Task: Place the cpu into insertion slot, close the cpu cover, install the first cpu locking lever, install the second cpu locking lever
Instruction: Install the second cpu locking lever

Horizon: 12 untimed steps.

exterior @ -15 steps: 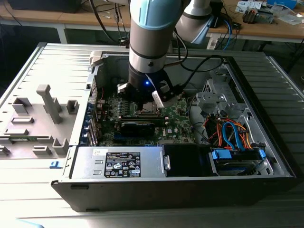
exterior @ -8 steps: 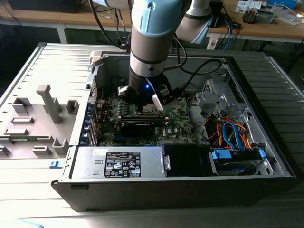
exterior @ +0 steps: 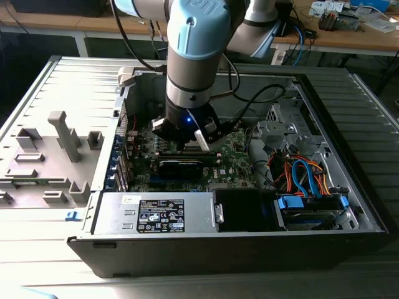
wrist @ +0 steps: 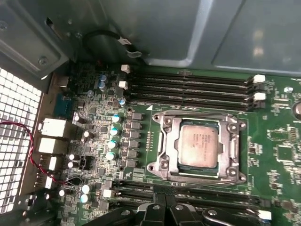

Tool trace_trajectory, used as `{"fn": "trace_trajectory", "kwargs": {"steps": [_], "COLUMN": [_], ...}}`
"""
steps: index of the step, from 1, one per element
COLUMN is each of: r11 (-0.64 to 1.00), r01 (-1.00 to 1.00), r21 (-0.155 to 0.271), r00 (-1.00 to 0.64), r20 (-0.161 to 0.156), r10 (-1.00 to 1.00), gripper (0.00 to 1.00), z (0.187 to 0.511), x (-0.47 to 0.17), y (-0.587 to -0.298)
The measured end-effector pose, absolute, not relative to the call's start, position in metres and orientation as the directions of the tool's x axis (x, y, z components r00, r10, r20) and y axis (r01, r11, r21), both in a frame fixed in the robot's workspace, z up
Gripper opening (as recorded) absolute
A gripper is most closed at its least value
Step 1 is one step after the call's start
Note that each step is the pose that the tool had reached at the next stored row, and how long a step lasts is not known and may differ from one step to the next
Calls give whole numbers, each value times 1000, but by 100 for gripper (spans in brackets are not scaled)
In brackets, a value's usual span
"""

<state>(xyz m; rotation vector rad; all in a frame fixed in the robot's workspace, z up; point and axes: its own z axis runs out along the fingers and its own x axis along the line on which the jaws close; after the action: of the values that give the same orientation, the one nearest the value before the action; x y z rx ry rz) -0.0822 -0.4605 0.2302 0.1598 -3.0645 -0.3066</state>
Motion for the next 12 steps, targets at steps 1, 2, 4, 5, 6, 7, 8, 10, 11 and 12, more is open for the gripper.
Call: {"fn": "trace_trajectory", "kwargs": {"steps": [1, 2, 4, 5, 6, 7, 8, 10, 11, 12], "r11": [975, 975, 975, 975, 975, 975, 975, 975, 974, 974], "r01": [-97, -97, -97, -97, -97, -97, -97, -98, -98, -98], "r21": [201, 201, 201, 201, 201, 201, 201, 202, 202, 203], "r00": [-993, -993, -993, -993, -993, -993, -993, -993, -993, -993], "r20": [47, 47, 47, 47, 47, 47, 47, 47, 47, 47], "r10": [-109, -109, -109, -109, -109, -109, -109, -109, -110, -110], "gripper": [11, 11, 11, 11, 11, 11, 11, 11, 11, 11], "z": [229, 225, 221, 219, 217, 214, 213, 209, 207, 206], "x": [-83, -85, -87, -87, -88, -88, -89, -90, -92, -94], "y": [-460, -459, -458, -457, -457, -456, -456, -454, -454, -453]}}
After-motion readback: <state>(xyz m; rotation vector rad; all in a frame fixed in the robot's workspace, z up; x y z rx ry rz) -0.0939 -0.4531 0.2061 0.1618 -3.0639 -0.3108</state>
